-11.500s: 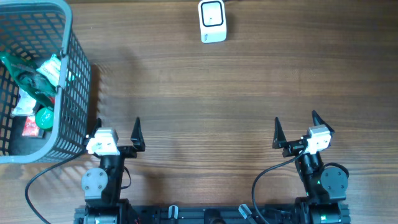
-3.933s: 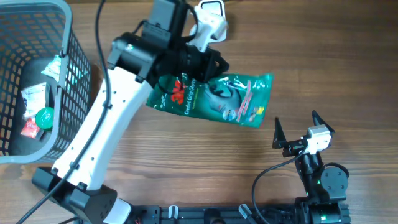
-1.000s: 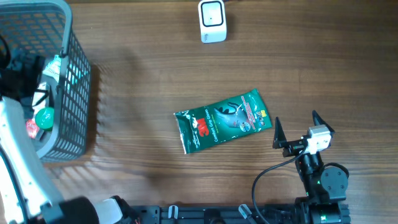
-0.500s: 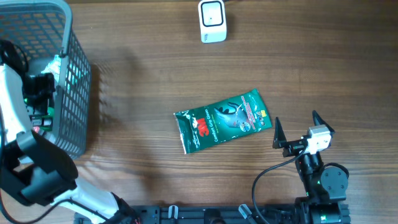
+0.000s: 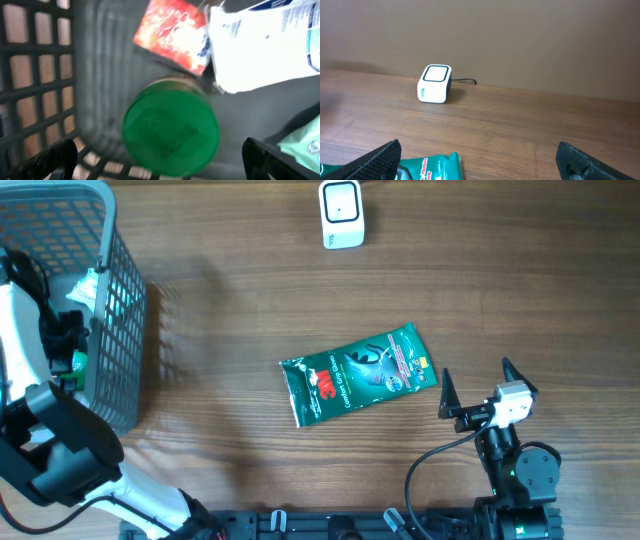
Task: Scan the item barcode
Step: 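Return the left gripper to the basket and grasp the green-lidded jar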
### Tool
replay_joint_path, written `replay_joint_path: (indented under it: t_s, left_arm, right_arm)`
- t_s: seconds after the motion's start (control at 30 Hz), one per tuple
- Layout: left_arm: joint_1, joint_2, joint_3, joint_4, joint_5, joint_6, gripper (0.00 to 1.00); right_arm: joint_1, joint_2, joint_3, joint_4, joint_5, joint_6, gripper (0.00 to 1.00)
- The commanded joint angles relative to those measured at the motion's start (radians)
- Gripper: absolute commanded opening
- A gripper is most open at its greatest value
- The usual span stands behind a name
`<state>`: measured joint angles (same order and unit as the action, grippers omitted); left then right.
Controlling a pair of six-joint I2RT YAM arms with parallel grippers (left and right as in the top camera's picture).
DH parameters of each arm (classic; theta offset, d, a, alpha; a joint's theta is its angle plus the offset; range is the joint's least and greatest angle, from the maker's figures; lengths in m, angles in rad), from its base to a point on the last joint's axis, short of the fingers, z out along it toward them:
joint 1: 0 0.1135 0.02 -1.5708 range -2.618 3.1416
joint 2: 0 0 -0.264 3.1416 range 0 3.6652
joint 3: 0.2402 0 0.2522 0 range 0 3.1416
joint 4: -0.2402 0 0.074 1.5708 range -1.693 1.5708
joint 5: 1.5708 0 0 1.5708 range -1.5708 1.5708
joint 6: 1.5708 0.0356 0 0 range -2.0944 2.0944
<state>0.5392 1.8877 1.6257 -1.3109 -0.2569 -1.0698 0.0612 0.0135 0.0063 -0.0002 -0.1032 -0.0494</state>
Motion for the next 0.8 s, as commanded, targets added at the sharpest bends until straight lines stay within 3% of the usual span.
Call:
replay_joint_path:
  t_s: [0.0, 0.23, 0.37, 0.4, 0.5, 0.6, 0.77]
  left_arm:
    - [0.007, 0.007, -0.098, 0.084, -0.032, -0.019, 1.0]
    - [0.007, 0.007, -0.265, 0.287, -0.032, -0.015, 1.0]
    - [0.007, 0.007, -0.303, 0.321, -0.032, -0.015, 0.98]
    - [0.007, 0.007, -0.306, 0.32, -0.032, -0.015, 0.94]
    - [0.007, 0.007, -0.306, 0.301, -0.029, -0.008, 0.54]
    - [0.007, 0.007, -0.306, 0.29, 0.006, -0.005, 0.53]
    - [0.007, -0.006, -0.261, 0.281, 0.114, 0.116, 0.52]
  right_arm:
    - [0.003, -0.009, -0.001, 0.003, 0.011, -0.002, 1.0]
    - [0.003, -0.009, -0.001, 0.003, 0.011, -0.002, 1.0]
    - [0.003, -0.009, -0.001, 0.003, 0.011, -0.001, 1.0]
    - [0.003, -0.009, -0.001, 0.003, 0.01, -0.002, 1.0]
    - [0.003, -0.009, -0.001, 0.003, 0.011, -0.002, 1.0]
    - [0.003, -0.009, -0.001, 0.003, 0.011, -0.001, 1.0]
    - [0.003, -0.009, -0.001, 0.003, 0.01, -0.001, 1.0]
